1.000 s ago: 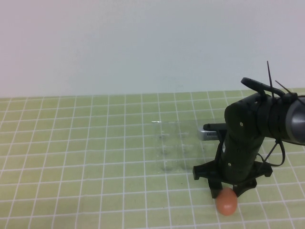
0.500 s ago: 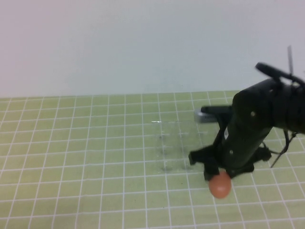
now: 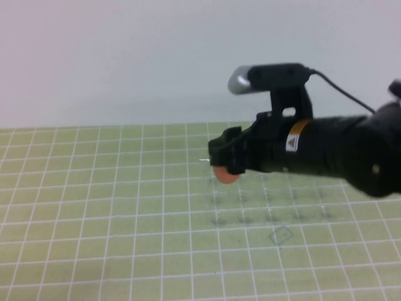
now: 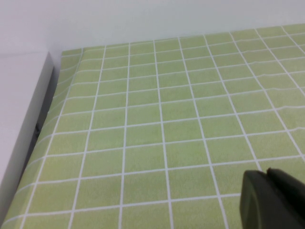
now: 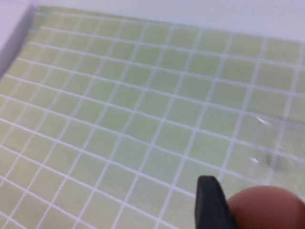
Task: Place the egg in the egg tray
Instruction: Pick up the egg, then place the egg in the egg tray
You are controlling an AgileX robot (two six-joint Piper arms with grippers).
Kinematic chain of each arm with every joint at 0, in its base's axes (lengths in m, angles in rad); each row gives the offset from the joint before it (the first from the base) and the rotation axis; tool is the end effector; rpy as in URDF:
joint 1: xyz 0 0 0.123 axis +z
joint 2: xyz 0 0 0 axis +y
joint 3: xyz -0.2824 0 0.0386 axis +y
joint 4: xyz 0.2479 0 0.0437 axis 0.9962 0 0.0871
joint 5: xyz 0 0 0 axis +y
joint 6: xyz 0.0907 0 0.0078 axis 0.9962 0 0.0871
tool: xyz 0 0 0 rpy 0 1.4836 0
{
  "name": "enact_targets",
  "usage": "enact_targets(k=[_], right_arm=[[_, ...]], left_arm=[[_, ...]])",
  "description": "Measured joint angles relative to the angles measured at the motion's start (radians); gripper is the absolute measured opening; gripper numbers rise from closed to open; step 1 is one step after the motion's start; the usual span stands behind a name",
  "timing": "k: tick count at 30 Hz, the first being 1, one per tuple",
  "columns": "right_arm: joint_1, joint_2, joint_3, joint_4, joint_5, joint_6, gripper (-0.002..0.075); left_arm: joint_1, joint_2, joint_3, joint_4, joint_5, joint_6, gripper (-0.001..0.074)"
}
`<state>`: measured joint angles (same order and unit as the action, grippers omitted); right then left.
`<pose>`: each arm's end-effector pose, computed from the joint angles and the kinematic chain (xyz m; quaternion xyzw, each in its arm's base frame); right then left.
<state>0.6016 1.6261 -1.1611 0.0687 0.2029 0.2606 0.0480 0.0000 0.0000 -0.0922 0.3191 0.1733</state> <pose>0.3055 0.2112 0.2807 -0.1233 0.8711 0.2185 0.4221 0.0541 0.0000 0.1844 0.0238 0.7834 0.0302 0.6204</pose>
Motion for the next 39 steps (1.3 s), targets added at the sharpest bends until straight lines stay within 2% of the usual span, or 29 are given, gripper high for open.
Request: enact_targets(k=[7, 11, 15, 22, 28, 39], right_arm=[[0.089, 0.011, 0.221, 0.364, -0.486, -0.631, 0.0370], [0.110, 0.011, 0.299, 0.435, -0.604, -0.787, 0.0370], [0.110, 0.040, 0.324, 0.482, -0.676, -0.779, 0.0369], [0.110, 0.183, 0.324, 0.516, -0.855, -0.618, 0.0369], [0.110, 0.271, 0.324, 0.518, -0.870, -0.565, 0.0369], [0.110, 0.273, 0.324, 0.589, -0.899, -0.545, 0.0369]], left_arm=[[0.000, 0.000, 0.000, 0.000, 0.000, 0.000, -0.0002], [0.000, 0.000, 0.000, 0.000, 0.000, 0.000, -0.0001], [0.000, 0.000, 0.000, 0.000, 0.000, 0.000, -0.0002], [0.000, 0.000, 0.000, 0.000, 0.000, 0.000, -0.0002], [0.000, 0.000, 0.000, 0.000, 0.000, 0.000, -0.0001], [0.000, 0.000, 0.000, 0.000, 0.000, 0.000, -0.0002]])
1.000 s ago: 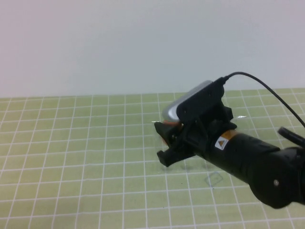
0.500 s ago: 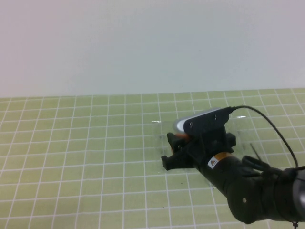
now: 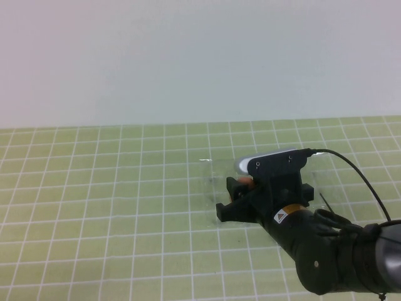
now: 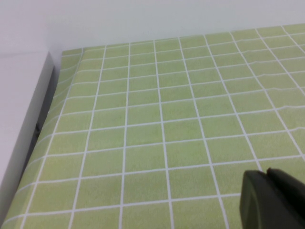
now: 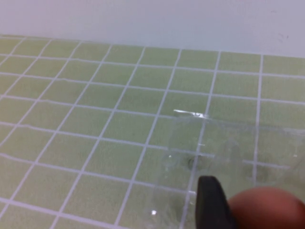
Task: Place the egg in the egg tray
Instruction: Place the egg in the egg tray
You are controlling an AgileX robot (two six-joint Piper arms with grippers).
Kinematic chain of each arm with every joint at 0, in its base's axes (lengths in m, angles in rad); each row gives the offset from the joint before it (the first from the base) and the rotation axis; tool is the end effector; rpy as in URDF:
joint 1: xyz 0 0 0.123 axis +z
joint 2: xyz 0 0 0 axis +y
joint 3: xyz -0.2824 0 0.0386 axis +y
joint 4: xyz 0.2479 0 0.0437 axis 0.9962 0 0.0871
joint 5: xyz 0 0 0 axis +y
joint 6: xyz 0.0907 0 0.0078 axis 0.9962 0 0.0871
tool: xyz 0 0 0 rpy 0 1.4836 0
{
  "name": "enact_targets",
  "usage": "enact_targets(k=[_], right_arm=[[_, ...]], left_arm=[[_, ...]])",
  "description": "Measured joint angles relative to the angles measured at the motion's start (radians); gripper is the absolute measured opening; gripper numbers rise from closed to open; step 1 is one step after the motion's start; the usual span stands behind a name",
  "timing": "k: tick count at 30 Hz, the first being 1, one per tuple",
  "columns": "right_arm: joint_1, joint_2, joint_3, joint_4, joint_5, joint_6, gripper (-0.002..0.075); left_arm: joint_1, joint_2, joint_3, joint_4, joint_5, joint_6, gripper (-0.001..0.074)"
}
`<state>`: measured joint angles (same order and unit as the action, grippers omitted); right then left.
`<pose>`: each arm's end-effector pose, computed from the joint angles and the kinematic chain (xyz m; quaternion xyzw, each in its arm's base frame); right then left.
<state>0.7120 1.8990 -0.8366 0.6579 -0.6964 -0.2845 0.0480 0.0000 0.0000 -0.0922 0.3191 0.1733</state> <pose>0.2987 0.2107 0.1506 -0.0777 0.8180 0.1049 0.5602 0.0541 0.0000 0.1844 0.0238 0.7834 0.0302 0.6204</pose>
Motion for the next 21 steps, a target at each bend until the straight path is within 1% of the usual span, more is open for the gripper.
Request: enact_targets(k=[5, 10, 21], right_arm=[[0.000, 0.000, 0.002, 0.005, 0.000, -0.016, 0.0368], [0.000, 0.004, 0.004, 0.005, 0.000, -0.129, 0.0367], [0.000, 0.065, 0.005, 0.019, -0.017, -0.148, 0.0367]], left_arm=[[0.000, 0.000, 0.000, 0.000, 0.000, 0.000, -0.0002], [0.000, 0.000, 0.000, 0.000, 0.000, 0.000, -0.0002], [0.000, 0.000, 0.000, 0.000, 0.000, 0.000, -0.0002]])
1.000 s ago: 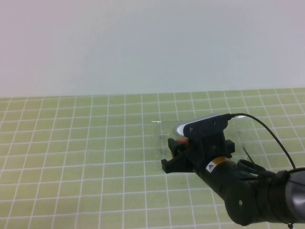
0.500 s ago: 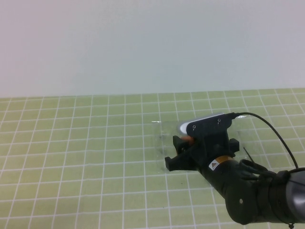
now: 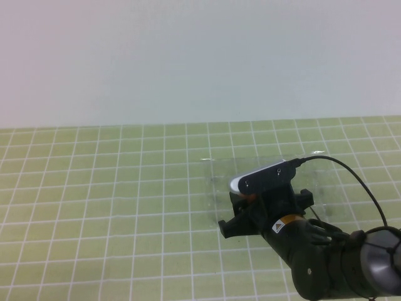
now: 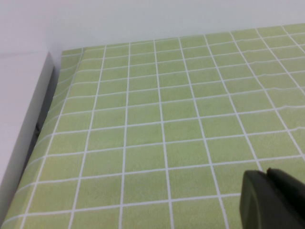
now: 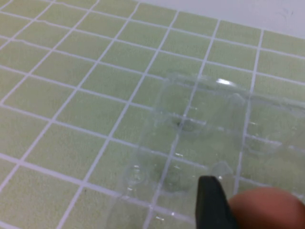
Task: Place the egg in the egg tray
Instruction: Place the egg in the egg tray
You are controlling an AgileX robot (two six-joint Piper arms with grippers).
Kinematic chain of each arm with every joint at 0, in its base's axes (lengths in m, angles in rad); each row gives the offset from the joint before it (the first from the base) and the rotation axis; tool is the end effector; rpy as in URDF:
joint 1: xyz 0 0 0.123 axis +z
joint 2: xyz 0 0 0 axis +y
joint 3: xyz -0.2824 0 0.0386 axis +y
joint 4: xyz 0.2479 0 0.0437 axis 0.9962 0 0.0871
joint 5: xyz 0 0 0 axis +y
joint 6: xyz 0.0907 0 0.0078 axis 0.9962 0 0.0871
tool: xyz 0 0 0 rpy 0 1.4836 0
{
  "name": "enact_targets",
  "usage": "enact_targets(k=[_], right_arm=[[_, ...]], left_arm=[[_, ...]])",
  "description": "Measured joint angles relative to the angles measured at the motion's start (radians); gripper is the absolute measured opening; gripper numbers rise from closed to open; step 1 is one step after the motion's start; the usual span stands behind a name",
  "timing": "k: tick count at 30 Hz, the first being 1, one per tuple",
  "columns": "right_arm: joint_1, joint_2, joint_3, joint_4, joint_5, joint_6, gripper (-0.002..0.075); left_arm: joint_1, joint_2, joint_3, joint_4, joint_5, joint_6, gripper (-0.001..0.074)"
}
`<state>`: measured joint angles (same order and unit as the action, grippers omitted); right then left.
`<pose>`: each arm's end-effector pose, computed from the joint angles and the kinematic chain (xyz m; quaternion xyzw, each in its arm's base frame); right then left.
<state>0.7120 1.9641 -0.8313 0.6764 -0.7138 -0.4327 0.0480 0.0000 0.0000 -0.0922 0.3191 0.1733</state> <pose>0.2994 0.2092 0.1267 -0.1383 0.8245 0.0453 0.5468 0.0541 0.0000 0.1844 0.0238 0.7834 0.0302 0.6204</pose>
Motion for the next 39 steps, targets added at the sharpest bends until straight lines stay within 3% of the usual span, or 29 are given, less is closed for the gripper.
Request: enact_targets(k=[39], right_arm=[[0.000, 0.036, -0.003, -0.015, -0.015, 0.065, 0.0364]], left_arm=[[0.000, 0.000, 0.000, 0.000, 0.000, 0.000, -0.0002]])
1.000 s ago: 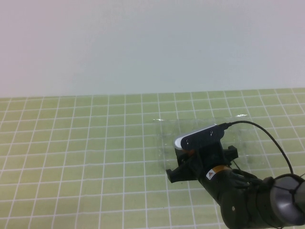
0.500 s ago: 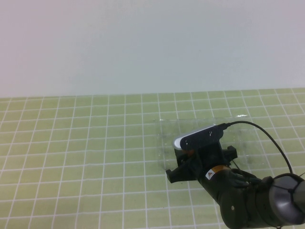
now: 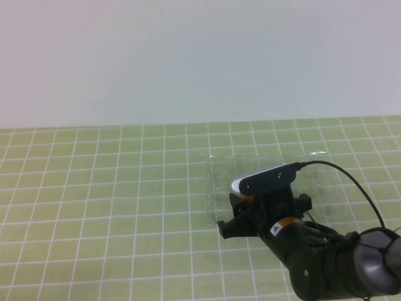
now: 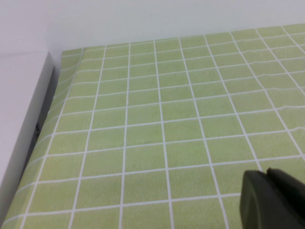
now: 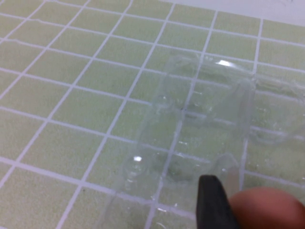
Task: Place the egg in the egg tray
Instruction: Place the egg in the egg tray
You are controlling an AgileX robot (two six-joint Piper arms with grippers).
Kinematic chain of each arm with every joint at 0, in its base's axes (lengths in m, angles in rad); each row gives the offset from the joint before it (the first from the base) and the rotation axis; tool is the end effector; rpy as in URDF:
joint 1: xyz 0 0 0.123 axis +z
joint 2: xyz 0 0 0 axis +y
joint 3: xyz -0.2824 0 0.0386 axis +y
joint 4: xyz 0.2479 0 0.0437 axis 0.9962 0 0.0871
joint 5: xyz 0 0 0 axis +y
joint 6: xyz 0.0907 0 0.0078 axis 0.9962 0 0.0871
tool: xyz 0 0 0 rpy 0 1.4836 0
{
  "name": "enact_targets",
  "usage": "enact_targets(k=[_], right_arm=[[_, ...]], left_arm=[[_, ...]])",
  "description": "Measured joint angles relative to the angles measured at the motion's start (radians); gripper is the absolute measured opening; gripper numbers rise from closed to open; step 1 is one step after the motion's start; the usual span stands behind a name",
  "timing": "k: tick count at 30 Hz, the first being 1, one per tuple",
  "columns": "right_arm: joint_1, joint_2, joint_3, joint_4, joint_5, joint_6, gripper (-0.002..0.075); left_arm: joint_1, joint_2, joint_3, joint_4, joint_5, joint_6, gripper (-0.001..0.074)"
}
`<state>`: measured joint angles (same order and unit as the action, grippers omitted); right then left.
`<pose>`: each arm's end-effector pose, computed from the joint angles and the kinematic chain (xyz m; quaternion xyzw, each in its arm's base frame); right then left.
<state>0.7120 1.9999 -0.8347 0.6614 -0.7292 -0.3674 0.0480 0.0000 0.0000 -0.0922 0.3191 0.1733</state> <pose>0.3005 0.2102 0.1159 -0.1215 0.8303 0.0553 0.5411 0.0541 0.0000 0.1844 0.0238 0.7834 0.0302 0.6204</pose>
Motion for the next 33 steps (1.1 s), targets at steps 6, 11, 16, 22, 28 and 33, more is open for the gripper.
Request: enact_targets(k=[6, 11, 16, 22, 28, 33], right_arm=[[0.000, 0.000, 0.000, 0.000, 0.008, 0.016, 0.0364], [0.000, 0.000, 0.000, 0.000, 0.008, 0.017, 0.0364], [0.000, 0.000, 0.000, 0.000, 0.008, 0.017, 0.0375], [0.000, 0.000, 0.000, -0.002, 0.038, 0.018, 0.0424], [0.000, 0.002, 0.000, -0.002, 0.076, 0.028, 0.0444], [0.000, 0.002, 0.000, -0.002, 0.086, 0.030, 0.0447]], left_arm=[[0.000, 0.000, 0.000, 0.000, 0.000, 0.000, -0.0002], [0.000, 0.000, 0.000, 0.000, 0.000, 0.000, -0.0002], [0.000, 0.000, 0.000, 0.000, 0.000, 0.000, -0.0002], [0.000, 0.000, 0.000, 0.000, 0.000, 0.000, -0.0002], [0.000, 0.000, 0.000, 0.000, 0.000, 0.000, -0.0002], [0.000, 0.000, 0.000, 0.000, 0.000, 0.000, -0.0002]])
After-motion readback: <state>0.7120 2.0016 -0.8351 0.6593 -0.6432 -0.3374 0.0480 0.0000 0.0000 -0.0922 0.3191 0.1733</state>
